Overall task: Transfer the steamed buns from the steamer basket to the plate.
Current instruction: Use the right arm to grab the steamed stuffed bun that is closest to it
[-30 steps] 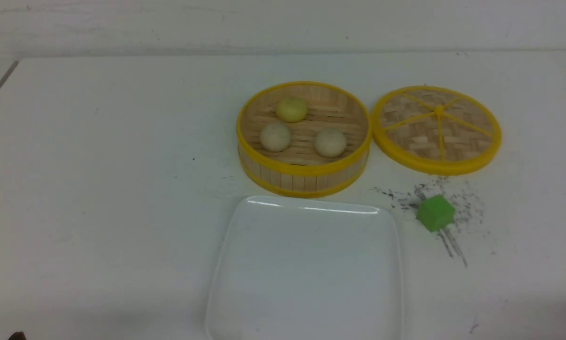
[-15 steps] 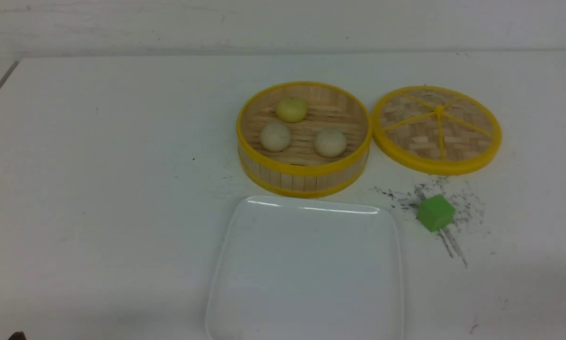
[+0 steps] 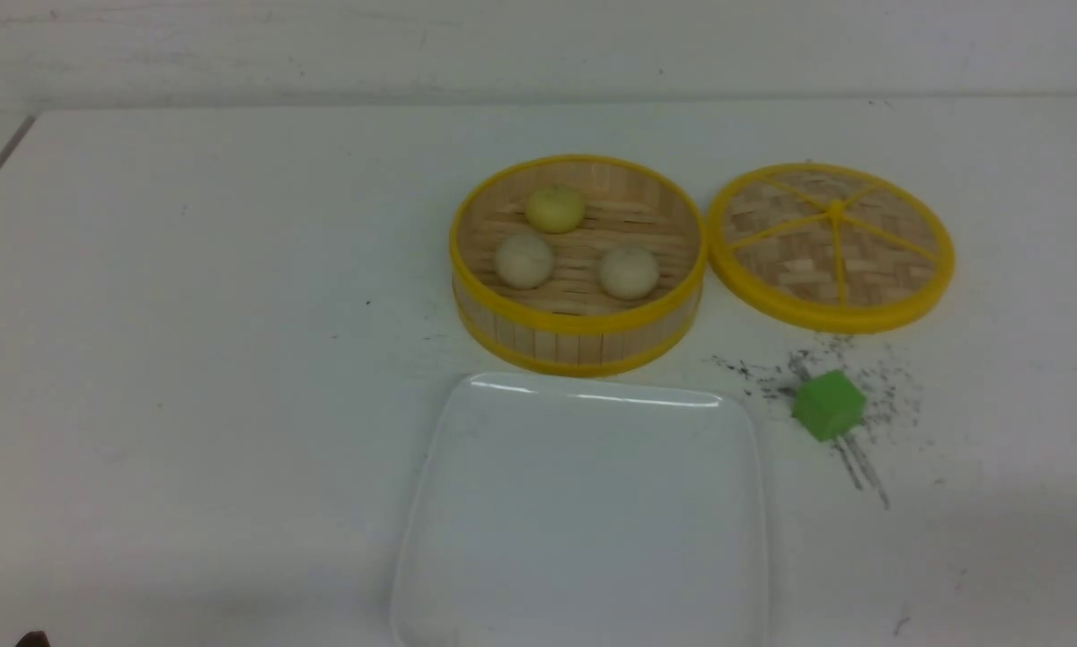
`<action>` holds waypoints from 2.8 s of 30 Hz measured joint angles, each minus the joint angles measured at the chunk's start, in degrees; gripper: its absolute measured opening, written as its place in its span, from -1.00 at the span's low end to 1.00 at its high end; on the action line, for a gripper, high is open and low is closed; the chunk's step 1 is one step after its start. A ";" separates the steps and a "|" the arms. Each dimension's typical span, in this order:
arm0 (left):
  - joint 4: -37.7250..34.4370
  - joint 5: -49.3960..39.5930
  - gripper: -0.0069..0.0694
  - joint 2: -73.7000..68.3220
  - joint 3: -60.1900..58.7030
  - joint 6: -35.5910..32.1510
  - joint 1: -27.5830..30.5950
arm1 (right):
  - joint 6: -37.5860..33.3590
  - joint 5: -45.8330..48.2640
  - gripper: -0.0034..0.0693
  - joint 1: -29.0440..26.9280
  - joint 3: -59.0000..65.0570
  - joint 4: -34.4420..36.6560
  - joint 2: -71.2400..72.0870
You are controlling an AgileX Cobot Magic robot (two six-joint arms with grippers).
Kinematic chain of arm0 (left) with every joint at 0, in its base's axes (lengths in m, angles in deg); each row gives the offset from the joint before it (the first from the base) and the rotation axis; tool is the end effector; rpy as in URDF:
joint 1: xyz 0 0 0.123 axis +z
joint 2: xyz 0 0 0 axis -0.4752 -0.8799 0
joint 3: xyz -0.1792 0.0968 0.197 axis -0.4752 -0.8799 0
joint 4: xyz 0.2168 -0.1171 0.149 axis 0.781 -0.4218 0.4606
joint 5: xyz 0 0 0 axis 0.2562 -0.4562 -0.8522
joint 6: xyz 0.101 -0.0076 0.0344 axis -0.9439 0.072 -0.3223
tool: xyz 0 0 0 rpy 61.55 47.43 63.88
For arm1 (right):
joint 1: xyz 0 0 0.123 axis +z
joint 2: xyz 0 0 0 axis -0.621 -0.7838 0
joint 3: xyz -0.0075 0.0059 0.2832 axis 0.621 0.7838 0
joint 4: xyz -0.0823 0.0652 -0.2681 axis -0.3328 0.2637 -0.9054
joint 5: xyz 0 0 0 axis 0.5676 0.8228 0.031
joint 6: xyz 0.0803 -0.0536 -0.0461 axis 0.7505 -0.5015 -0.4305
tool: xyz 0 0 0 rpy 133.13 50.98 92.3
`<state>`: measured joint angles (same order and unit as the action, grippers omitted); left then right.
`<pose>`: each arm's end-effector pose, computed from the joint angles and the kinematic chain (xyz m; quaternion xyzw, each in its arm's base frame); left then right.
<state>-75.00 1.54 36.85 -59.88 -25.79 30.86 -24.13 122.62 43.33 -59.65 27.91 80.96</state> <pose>0.1057 0.0037 0.1666 -0.0195 0.8073 0.0063 0.5898 0.0717 0.0298 0.2890 0.0528 0.7364 0.2503 0.6263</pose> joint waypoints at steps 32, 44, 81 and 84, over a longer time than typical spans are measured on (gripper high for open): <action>-26.93 21.12 -0.18 0.00 -0.43 29.12 0.00 | -9.84 9.13 -0.24 0.00 0.00 7.25 -1.05; -26.26 18.15 -0.18 0.00 0.11 26.01 0.00 | -30.58 10.96 -0.24 0.00 -17.62 16.99 -29.08; -25.15 -1.95 -0.18 0.07 8.79 6.17 0.00 | -51.15 27.28 -0.24 2.60 -81.33 20.42 -115.64; -25.28 -2.01 -0.18 0.07 8.79 5.76 0.00 | -48.95 30.43 -0.24 5.40 -90.43 15.25 -119.00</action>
<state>-100.28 -0.47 36.92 -51.09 -20.03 30.86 -73.09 153.05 48.73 -150.08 43.15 -38.04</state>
